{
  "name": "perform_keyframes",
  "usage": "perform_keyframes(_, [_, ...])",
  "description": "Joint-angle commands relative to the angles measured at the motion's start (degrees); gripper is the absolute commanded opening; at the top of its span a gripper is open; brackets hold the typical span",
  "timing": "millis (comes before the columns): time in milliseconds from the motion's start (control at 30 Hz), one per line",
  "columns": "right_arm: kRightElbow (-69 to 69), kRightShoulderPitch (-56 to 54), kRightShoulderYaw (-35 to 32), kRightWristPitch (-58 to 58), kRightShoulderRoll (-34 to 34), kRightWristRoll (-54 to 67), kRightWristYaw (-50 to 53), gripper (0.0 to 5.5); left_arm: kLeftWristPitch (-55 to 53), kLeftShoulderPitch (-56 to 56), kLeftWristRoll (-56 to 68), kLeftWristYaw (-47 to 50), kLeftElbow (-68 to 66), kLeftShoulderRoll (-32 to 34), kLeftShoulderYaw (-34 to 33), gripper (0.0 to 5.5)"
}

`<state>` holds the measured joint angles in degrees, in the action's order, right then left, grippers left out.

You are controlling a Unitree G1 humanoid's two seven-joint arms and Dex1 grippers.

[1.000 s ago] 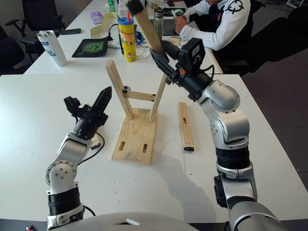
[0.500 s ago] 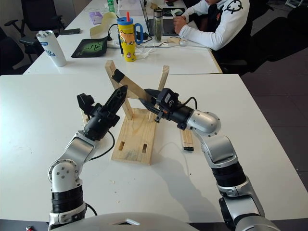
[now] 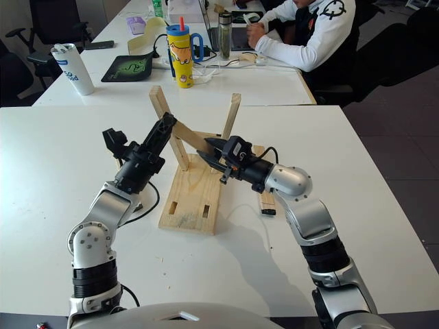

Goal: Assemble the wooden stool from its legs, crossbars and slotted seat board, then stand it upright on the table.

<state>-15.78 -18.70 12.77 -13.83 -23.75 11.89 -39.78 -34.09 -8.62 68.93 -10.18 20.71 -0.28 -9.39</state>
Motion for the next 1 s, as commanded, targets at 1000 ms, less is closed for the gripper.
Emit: perform_keyframes(1000, [15.6,-14.0,-22.4,5.0,10.9,-2.9,34.0,1.77,16.4,-5.2,-6.5,8.2,-6.2,8.4,-21.5,0.41])
